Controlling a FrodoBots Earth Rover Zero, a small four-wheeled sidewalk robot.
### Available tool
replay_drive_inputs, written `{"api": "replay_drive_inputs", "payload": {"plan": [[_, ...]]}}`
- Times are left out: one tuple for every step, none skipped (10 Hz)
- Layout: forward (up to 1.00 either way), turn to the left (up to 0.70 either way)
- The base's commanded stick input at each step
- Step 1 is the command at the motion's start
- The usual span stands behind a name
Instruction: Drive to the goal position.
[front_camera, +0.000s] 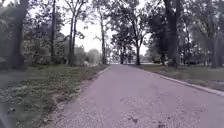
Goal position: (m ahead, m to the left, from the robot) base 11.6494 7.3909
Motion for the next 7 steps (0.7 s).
{"api": "replay_drive_inputs", "payload": {"plan": [[0.70, -0.14], [0.70, -0.14], [0.70, -0.14], [0.70, -0.14], [0.70, -0.11], [0.70, -0.06], [0.70, -0.02]]}}
